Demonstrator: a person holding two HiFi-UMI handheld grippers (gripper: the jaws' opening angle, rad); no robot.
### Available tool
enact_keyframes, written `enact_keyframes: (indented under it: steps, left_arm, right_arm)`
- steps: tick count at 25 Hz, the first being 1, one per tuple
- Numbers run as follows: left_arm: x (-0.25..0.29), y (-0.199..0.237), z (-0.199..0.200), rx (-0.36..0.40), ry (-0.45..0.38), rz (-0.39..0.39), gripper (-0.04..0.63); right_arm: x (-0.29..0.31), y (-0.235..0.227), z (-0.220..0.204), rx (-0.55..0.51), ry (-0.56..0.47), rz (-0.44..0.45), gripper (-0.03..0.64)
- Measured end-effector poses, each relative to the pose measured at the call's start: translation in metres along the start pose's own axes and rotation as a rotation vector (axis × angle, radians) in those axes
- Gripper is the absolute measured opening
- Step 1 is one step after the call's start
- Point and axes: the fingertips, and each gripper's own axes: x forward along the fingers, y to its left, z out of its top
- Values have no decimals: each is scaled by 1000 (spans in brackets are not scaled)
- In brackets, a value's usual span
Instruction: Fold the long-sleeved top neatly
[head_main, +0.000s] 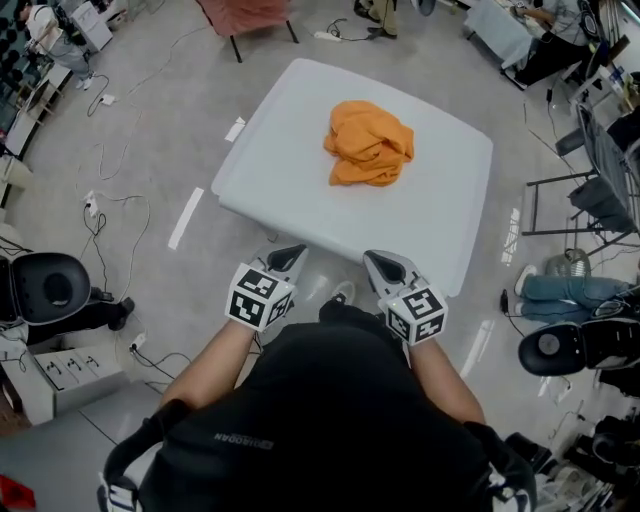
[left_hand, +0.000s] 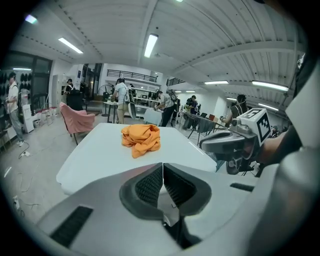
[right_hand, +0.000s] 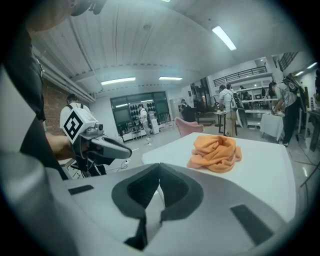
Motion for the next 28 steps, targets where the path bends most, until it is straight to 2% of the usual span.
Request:
enact_keyframes:
  steps: [8, 17, 23, 28]
  left_arm:
    - [56, 35, 71, 60, -41, 2, 7]
    - [96, 62, 89, 62, -31, 6, 7]
    - [114, 85, 99, 80, -7, -41, 6]
    - [128, 103, 117, 152, 16, -126, 6]
  right_arm:
    - [22, -74, 30, 25, -25, -61, 5]
    - [50, -116, 45, 26, -35, -77, 5]
    - [63, -127, 48, 45, -31, -136, 5]
    - [78, -135, 59, 97, -51, -227, 5]
